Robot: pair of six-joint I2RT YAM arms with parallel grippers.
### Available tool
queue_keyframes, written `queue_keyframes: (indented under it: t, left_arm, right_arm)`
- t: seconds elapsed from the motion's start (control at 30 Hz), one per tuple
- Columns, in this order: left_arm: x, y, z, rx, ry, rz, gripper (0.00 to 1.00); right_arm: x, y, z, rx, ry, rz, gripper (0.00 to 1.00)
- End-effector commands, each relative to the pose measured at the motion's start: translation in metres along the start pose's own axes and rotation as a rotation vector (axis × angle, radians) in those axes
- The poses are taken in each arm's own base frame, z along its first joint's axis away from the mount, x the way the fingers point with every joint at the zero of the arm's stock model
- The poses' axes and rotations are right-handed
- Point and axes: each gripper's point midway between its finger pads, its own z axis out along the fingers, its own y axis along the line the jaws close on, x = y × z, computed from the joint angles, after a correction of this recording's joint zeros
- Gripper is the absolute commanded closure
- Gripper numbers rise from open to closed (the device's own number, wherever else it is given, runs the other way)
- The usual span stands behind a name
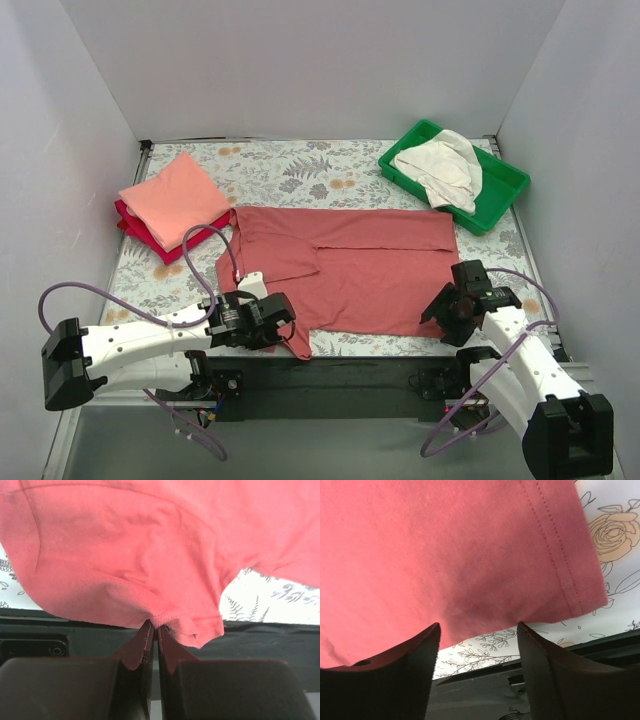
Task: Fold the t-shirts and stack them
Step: Fold the tshirt
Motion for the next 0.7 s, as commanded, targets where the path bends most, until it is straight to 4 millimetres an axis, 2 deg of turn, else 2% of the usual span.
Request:
queue_keyframes:
  t: [0.0, 0.13, 0.27, 0.3, 0.57, 0.67]
  left_arm:
    - [-0.017, -0.017, -0.004, 0.042, -0.035, -0.068, 1.00]
    - [-0.026, -0.016, 0.000, 0.040, -0.028, -0.085, 1.00]
    - [-0.034, -0.014, 0.001, 0.030, -0.040, -0.088, 1.00]
    - [-0.034, -0.013, 0.001, 0.028, -0.041, -0.089, 1.00]
    - [-0.041, -0.010, 0.007, 0.009, -0.047, -0.088, 1.00]
    - [-0.045, -0.013, 0.005, 0.031, -0.062, -0.090, 1.00]
  right_arm:
    - [-0.012, 0.008, -0.003, 0.007, -0.027, 0.004, 0.33]
    - [-0.014, 0.006, -0.001, 0.048, -0.007, -0.022, 0.38]
    - [-0.018, 0.007, 0.003, 0.058, -0.014, -0.027, 0.48]
    - [-0.016, 0.006, 0.005, 0.062, -0.002, -0.025, 0.53]
    - [-0.013, 0.008, 0.009, 0.059, 0.031, -0.048, 0.80]
    - [-0.016, 0.008, 0.008, 0.060, 0.013, -0.057, 0.96]
